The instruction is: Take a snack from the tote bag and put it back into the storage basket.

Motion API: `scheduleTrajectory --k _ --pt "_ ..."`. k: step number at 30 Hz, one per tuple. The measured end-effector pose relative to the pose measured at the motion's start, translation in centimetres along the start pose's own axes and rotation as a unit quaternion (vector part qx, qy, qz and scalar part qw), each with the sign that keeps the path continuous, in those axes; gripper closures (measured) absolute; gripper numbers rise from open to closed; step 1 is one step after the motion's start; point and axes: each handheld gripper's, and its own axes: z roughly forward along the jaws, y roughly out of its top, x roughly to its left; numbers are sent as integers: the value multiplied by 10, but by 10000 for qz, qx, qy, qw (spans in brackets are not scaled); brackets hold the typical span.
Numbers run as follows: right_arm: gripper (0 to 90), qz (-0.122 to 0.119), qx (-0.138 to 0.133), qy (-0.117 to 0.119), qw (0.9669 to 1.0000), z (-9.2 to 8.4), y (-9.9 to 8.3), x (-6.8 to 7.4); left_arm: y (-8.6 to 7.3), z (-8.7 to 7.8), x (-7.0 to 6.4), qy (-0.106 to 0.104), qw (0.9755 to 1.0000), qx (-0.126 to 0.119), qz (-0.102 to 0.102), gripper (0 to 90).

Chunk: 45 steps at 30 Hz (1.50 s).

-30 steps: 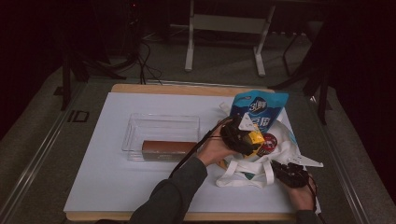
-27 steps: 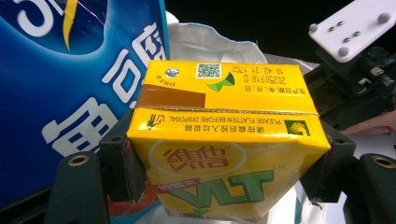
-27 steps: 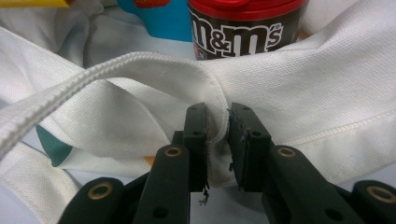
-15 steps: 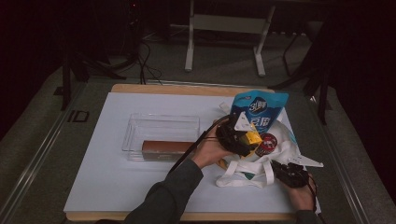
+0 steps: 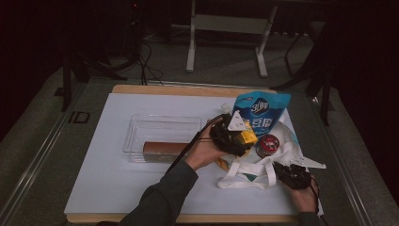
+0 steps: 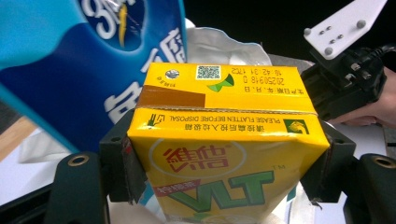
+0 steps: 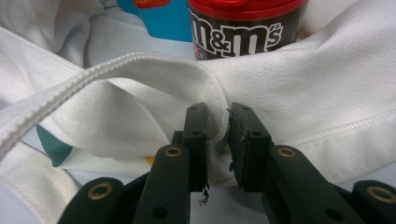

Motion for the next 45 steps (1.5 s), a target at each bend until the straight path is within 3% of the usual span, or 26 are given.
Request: scheduleTrajectory --k 19,34,45 --pt "767 -3 -5 5 10000 0 0 0 -6 -18 14 323 9993 -41 -184 287" --pt "767 -4 -7 3 10000 0 0 0 -11 -38 29 661 9970 -132 -375 287" --pt "766 1 -9 8 10000 0 0 0 -18 -46 36 842 9955 -58 -429 287"
